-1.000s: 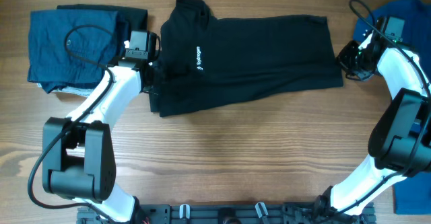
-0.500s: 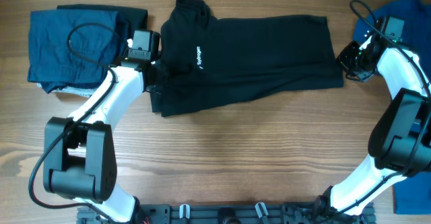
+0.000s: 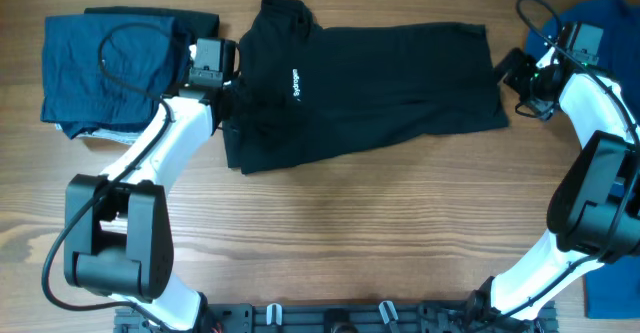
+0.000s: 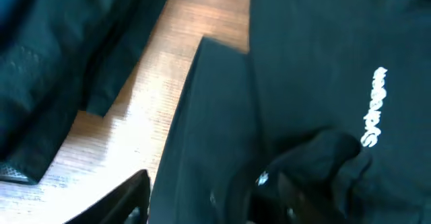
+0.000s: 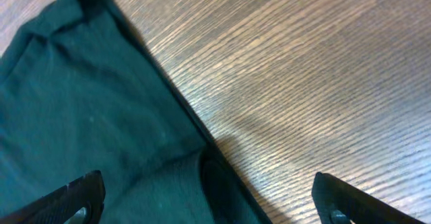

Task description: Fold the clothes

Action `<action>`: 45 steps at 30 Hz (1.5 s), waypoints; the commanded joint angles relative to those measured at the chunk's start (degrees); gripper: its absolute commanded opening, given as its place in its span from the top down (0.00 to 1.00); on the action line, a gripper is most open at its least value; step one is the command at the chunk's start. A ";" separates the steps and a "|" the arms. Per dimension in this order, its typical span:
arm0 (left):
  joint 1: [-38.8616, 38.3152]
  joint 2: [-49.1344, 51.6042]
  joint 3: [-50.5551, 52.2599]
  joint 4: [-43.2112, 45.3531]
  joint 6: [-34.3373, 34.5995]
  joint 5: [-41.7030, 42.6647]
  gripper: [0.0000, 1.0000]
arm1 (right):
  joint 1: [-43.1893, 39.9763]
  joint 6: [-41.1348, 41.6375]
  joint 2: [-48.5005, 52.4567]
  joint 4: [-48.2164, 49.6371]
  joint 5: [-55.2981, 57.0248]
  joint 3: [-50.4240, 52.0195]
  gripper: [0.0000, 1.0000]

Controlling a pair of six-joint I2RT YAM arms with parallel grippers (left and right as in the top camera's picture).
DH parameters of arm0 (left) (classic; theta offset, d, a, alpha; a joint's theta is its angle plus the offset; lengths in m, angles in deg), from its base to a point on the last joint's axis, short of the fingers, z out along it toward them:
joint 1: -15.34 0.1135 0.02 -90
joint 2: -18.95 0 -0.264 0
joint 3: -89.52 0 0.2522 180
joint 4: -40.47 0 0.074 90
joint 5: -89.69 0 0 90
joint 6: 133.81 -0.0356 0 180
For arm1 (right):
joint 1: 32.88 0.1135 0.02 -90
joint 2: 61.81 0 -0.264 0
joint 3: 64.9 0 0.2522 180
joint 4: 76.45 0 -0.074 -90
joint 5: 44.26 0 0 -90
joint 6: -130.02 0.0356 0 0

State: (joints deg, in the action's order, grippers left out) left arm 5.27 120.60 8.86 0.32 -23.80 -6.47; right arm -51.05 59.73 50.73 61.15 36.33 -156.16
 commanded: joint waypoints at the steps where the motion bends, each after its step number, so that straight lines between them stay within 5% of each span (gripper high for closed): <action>1: -0.04 -5.75 -6.43 -3.41 -1.49 -0.02 0.34 | -0.24 -5.73 -3.69 -3.76 -1.66 -2.29 0.01; 3: -0.28 -9.62 -7.58 -8.50 1.62 1.77 0.40 | -0.24 -6.19 -6.80 -10.60 -1.66 -2.32 0.06; 4: -0.31 -10.64 -7.58 -10.69 2.62 3.04 0.54 | -0.24 -6.21 -7.67 -13.84 -1.66 -2.32 0.14; 5: -0.33 -11.34 -7.58 -13.68 3.54 4.79 0.88 | -0.24 -6.19 -8.31 -17.97 -1.66 -2.32 0.39; 7: -0.33 -11.17 -7.52 -18.62 3.67 8.63 0.96 | -0.24 -5.99 -8.37 -23.34 -1.70 -2.21 0.93; 8: -0.33 -10.54 -7.13 -20.55 3.65 10.80 0.96 | -0.07 -6.01 -8.20 -24.68 -1.90 -1.73 0.96; 13: -0.94 -6.64 -3.15 -21.62 3.61 16.17 0.96 | 1.22 -6.97 -7.85 -21.62 -2.69 3.32 0.96; 20: -1.68 -0.31 -0.59 -20.22 3.61 18.38 0.96 | 3.98 -12.46 -7.74 -4.33 -2.75 12.63 0.96; 32: -3.37 4.57 -0.55 -18.29 4.72 18.25 0.96 | 4.50 -16.79 -3.96 8.92 -2.71 14.62 0.96; 45: -4.90 6.16 3.72 -13.16 5.99 6.16 0.96 | 4.48 -11.61 1.73 2.08 1.90 14.60 0.96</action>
State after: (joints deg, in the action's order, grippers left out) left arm 0.40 125.25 9.13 -15.31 -18.97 4.53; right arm -46.79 45.08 48.95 67.42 33.83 -143.20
